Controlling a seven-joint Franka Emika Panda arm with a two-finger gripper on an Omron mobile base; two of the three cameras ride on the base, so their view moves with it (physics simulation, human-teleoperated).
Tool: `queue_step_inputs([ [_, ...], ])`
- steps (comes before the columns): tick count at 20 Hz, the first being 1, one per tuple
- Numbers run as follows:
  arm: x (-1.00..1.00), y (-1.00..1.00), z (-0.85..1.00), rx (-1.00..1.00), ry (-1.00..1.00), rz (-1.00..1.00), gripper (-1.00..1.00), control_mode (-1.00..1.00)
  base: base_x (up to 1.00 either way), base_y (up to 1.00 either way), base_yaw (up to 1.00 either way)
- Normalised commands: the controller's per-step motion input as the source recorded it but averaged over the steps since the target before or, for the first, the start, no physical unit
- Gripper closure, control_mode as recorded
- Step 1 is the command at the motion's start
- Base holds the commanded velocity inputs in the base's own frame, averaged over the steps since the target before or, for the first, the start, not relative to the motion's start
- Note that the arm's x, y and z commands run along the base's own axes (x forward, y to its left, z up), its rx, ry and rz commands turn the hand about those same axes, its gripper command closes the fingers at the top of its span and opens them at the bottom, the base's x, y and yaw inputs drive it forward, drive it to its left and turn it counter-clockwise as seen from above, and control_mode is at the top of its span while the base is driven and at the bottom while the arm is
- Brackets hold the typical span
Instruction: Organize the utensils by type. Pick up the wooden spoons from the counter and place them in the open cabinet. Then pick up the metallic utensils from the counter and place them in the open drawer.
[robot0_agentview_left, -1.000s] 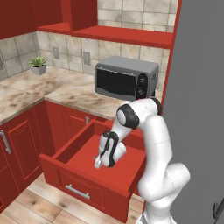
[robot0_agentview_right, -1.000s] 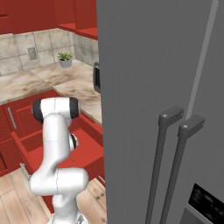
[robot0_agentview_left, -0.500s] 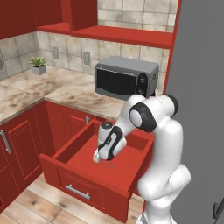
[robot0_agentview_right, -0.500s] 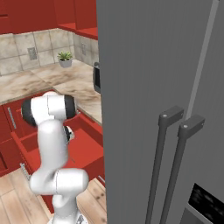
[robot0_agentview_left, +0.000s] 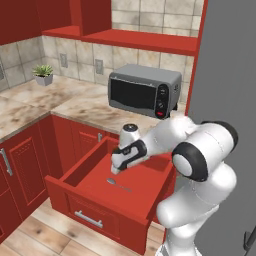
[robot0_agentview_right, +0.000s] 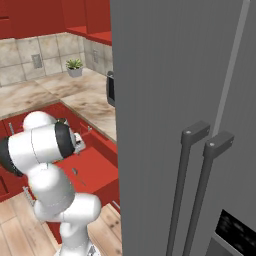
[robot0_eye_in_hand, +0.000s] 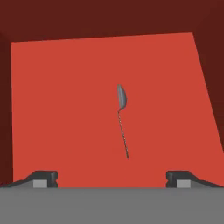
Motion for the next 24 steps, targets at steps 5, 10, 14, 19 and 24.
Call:
queue_step_inputs([
  [5, -0.48, -0.31, 1.00, 0.00, 0.00, -0.12, -1.00, -1.00, 0.00, 0.00, 0.00],
  [10, -0.56, -0.20, 1.00, 0.00, 0.00, -0.16, -1.00, -1.00, 0.00, 0.00, 0.00],
  [14, -0.55, -0.26, 1.00, 0.00, 0.00, -0.18, -1.00, -1.00, 0.00, 0.00, 0.00],
  [19, -0.42, -0.22, 1.00, 0.00, 0.00, -0.17, -1.00, -1.00, 0.00, 0.00, 0.00],
  [24, -0.59, -0.23, 1.00, 0.00, 0.00, -0.17, -1.00, -1.00, 0.00, 0.00, 0.00],
])
